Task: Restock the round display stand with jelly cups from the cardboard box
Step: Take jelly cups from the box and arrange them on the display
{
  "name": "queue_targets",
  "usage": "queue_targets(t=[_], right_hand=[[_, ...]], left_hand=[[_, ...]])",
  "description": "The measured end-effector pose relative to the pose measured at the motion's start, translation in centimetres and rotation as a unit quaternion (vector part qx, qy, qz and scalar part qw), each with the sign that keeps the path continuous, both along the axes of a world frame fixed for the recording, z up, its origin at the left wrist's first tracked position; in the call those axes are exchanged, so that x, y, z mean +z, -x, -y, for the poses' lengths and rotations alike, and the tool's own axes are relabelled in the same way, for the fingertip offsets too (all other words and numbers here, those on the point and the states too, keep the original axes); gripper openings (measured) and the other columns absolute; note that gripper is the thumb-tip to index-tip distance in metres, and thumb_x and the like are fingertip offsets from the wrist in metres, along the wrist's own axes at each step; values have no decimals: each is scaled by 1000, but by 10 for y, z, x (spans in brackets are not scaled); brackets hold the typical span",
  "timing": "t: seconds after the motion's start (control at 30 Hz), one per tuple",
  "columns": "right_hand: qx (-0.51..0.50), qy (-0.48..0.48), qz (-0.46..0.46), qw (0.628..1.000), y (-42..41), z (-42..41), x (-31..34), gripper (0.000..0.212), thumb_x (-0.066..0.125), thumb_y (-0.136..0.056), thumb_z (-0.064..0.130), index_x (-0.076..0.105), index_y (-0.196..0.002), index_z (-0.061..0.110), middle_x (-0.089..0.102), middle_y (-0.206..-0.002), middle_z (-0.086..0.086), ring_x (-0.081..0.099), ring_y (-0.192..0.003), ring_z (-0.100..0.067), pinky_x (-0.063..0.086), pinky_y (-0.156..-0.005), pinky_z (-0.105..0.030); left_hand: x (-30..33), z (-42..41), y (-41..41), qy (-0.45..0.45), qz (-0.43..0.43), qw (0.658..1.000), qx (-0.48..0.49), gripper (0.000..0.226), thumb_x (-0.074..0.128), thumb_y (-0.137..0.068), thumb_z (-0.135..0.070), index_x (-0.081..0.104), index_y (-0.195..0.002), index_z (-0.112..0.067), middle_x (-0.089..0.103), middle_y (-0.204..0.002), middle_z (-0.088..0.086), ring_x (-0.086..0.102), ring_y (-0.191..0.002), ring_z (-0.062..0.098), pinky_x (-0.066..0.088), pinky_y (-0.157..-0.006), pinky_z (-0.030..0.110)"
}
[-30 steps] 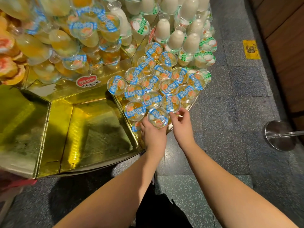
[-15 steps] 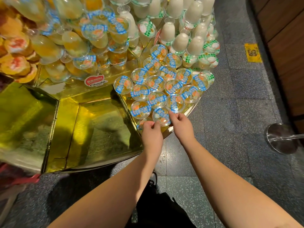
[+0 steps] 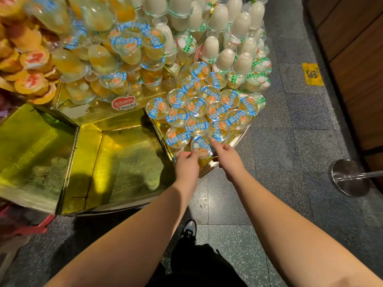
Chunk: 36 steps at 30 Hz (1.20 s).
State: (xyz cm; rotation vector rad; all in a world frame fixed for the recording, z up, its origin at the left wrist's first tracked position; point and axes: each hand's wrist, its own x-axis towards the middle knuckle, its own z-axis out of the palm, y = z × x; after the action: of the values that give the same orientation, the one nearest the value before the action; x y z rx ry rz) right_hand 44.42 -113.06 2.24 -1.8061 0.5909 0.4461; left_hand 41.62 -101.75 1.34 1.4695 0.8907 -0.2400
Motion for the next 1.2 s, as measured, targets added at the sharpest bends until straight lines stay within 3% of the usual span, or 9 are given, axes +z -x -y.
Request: queue_targets(t=[0.13, 0.3, 0.5, 0.63, 0.77, 0.9, 1.0, 1.1, 1.2], right_hand=[[-18, -2, -6, 1000, 4, 4, 9, 47, 52, -96, 57, 60, -104, 11, 67, -92, -4, 62, -79, -17, 42, -66, -30], [-34, -32, -20, 999, 11, 1, 10, 42, 57, -95, 51, 56, -105, 10, 62, -90, -4, 61, -81, -20, 43, -65, -30], [-98, 37, 8, 994, 13, -6, 14, 36, 58, -94, 46, 49, -95, 11, 54, -85, -2, 53, -80, -20, 37, -65, -32], [-116, 104, 135, 978, 10, -14, 44, 29, 59, -95, 36, 42, -82, 17, 49, -82, -2, 45, -74, -19, 32, -68, -32], [31, 113, 218, 969, -8, -66, 103, 19, 57, -95, 32, 48, -86, 17, 50, -76, 4, 46, -67, -11, 36, -61, -29], [226, 111, 245, 936, -13, -181, 154, 15, 57, -95, 34, 58, -95, 19, 59, -86, 4, 53, -82, -16, 33, -67, -30], [384, 112, 267, 877, 9, -291, 176, 15, 54, -98, 32, 60, -103, 19, 60, -98, 1, 53, -91, -17, 31, -71, -26], [495, 98, 297, 811, 57, -408, 184, 22, 54, -98, 32, 63, -107, 13, 63, -99, -2, 56, -91, -19, 36, -72, -30], [593, 96, 321, 732, 117, -520, 176, 22, 57, -97, 29, 59, -102, 7, 62, -91, -6, 56, -84, -23, 40, -72, -34]], left_hand=[[7, -7, 1, 27, -19, 999, -26, 34, 60, -96, -41, 54, -111, -11, 57, -83, 0, 52, -68, 16, 38, -61, 28], [8, -10, 5, 54, -24, 997, -43, 21, 63, -96, -30, 51, -92, -14, 57, -81, 2, 51, -62, 15, 40, -59, 25], [14, -26, 8, 76, -29, 996, -36, 19, 65, -95, -29, 53, -100, -14, 54, -77, 2, 47, -59, 15, 39, -54, 24], [39, -48, 16, 72, -2, 996, -57, 15, 60, -97, -31, 56, -98, -17, 58, -86, 1, 52, -64, 14, 41, -57, 26], [79, -119, 33, 37, 68, 996, -49, 6, 57, -98, -28, 57, -97, -22, 61, -94, 0, 56, -73, 15, 41, -62, 27], [126, -242, 68, -43, 124, 991, 26, 5, 61, -93, -27, 59, -92, -23, 62, -91, 0, 57, -71, 15, 40, -63, 28], [156, -348, 119, -120, 124, 981, 88, 15, 62, -78, -38, 61, -87, -25, 63, -85, -1, 60, -72, 16, 41, -67, 29], [171, -447, 186, -181, 119, 963, 163, 9, 65, -81, -31, 62, -81, -23, 61, -80, -1, 60, -77, 18, 41, -72, 30], [172, -542, 259, -238, 94, 945, 203, 6, 61, -96, -23, 62, -96, -18, 62, -86, -1, 58, -65, 1, 41, -56, 12]])
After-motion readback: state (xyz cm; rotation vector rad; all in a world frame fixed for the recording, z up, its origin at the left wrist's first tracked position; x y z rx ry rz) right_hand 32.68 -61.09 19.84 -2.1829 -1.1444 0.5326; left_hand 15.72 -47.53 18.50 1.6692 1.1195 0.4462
